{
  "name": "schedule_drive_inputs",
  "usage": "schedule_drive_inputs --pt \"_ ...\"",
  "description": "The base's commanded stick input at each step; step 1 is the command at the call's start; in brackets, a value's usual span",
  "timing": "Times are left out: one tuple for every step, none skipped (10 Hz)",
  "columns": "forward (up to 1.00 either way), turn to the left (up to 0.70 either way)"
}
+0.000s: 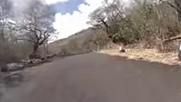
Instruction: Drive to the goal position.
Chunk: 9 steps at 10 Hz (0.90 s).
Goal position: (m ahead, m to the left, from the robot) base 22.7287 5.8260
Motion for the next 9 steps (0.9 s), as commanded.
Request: schedule_drive_inputs --pt "0.70 0.02" --pt "0.70 0.02" --pt "0.70 0.02" --pt "0.70 0.02" --pt "0.70 0.02" --pt "0.70 0.02" --pt "0.70 0.02" --pt "0.70 0.02" --pt "0.70 0.02"
